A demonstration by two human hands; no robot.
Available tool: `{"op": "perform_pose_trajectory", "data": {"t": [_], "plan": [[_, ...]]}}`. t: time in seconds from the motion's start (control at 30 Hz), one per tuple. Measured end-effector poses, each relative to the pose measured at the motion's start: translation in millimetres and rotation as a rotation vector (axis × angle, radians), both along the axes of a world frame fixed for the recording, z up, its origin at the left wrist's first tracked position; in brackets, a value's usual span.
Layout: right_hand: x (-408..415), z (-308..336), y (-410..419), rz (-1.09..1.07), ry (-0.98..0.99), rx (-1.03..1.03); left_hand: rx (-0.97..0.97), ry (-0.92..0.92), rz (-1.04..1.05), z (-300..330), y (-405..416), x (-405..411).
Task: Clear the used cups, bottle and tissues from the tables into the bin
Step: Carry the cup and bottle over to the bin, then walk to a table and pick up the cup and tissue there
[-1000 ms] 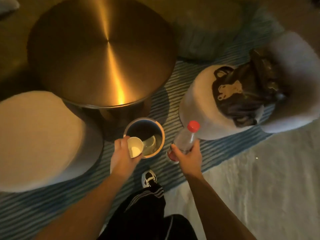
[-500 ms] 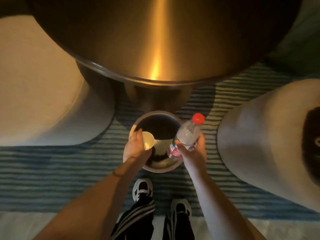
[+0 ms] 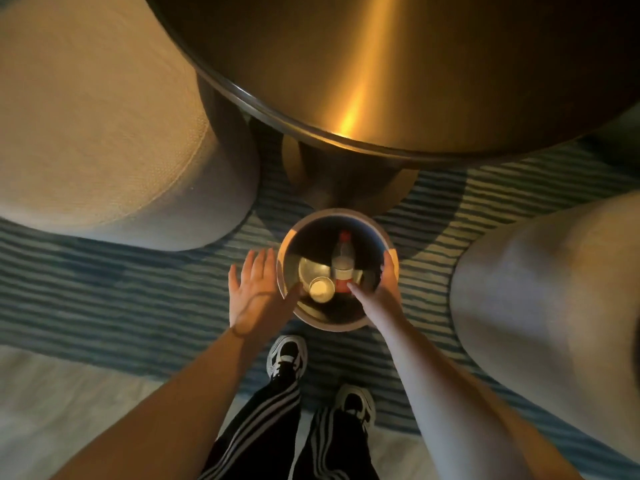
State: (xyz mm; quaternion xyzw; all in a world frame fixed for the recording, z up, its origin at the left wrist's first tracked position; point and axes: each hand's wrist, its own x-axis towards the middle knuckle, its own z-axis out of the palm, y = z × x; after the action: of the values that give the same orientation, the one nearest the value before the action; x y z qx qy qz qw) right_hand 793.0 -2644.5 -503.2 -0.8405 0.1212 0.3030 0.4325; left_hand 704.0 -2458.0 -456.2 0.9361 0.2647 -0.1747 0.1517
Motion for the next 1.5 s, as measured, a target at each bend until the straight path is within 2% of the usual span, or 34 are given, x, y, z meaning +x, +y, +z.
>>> {"op": "perform_pose_trajectory", "data": {"t": [0.1, 0.23, 0.4, 0.5, 0.7, 0.9, 1.03, 1.2, 1.33, 1.5], "plan": [[-14.8, 52.1, -6.8, 0.114, -0.06, -0.047, 0.0, 0.042, 0.066, 47.3, -2.4, -3.4], [-22.4, 151.6, -8.6, 0.334, -0.156, -0.124, 0.013, -0.043, 0.2, 140.0, 6.0, -27.1], [-34.3, 290.6, 18.9, 0.608, -0.328, -0.061, 0.11, -0.146, 0.296, 262.5, 27.3, -84.5], [-50.2, 350.7, 46.9, 0.758, -0.424, -0.04, 0.162, -0.177, 0.391, 319.9, 39.4, -131.9], [-88.7, 418.7, 122.1, 1.017, -0.484, 0.128, 0.253, -0.229, 0.603, 390.4, 56.7, -219.6], [-128.9, 446.3, 226.0, 1.242, -0.596, 0.208, 0.284, -0.28, 0.821, 409.9, 101.6, -275.9], [-157.9, 441.6, 319.8, 1.305, -0.673, 0.255, 0.316, -0.302, 0.9, 398.8, 169.5, -304.6], [-192.6, 433.3, 477.7, 1.363, -0.729, 0.292, 0.32, -0.282, 0.941, 379.1, 317.7, -332.1], [-202.2, 452.2, 606.0, 1.326, -0.748, 0.264, 0.297, -0.241, 0.84, 394.0, 451.7, -343.3], [-196.8, 482.5, 736.9, 1.256, -0.734, 0.239, 0.294, -0.286, 0.766, 424.7, 597.0, -332.3]]}}
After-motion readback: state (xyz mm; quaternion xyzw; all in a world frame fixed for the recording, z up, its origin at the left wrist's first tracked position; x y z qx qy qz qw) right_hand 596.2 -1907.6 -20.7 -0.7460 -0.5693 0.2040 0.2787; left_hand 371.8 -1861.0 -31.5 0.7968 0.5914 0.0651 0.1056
